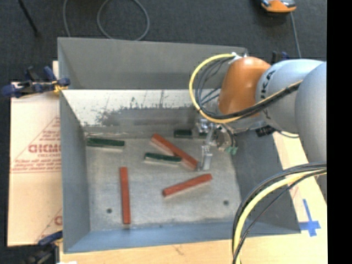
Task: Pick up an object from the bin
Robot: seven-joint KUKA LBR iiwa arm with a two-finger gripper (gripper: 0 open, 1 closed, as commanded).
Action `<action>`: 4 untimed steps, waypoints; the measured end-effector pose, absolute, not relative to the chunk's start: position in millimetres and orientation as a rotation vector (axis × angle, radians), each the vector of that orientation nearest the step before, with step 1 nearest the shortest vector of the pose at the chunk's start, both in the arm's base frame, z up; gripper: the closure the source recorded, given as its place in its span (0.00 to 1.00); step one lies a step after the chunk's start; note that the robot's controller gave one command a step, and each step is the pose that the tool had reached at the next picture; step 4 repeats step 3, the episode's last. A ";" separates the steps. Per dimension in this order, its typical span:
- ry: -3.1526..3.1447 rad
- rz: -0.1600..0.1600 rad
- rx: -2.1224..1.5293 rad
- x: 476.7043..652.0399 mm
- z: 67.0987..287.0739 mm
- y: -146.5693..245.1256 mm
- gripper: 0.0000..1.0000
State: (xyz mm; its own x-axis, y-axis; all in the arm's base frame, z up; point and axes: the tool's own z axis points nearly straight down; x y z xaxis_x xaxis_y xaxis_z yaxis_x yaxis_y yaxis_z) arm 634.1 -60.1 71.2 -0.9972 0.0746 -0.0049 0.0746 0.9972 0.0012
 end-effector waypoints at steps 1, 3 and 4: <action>3.124 0.005 0.282 621.7 75.6 5.5 0.00; 3.118 0.002 0.246 645.2 213.3 7.2 1.00; 3.118 0.002 0.246 645.2 213.3 7.2 1.00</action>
Offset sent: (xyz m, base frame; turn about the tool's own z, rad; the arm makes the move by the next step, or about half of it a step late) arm -0.0139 0.0629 0.0026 0.1096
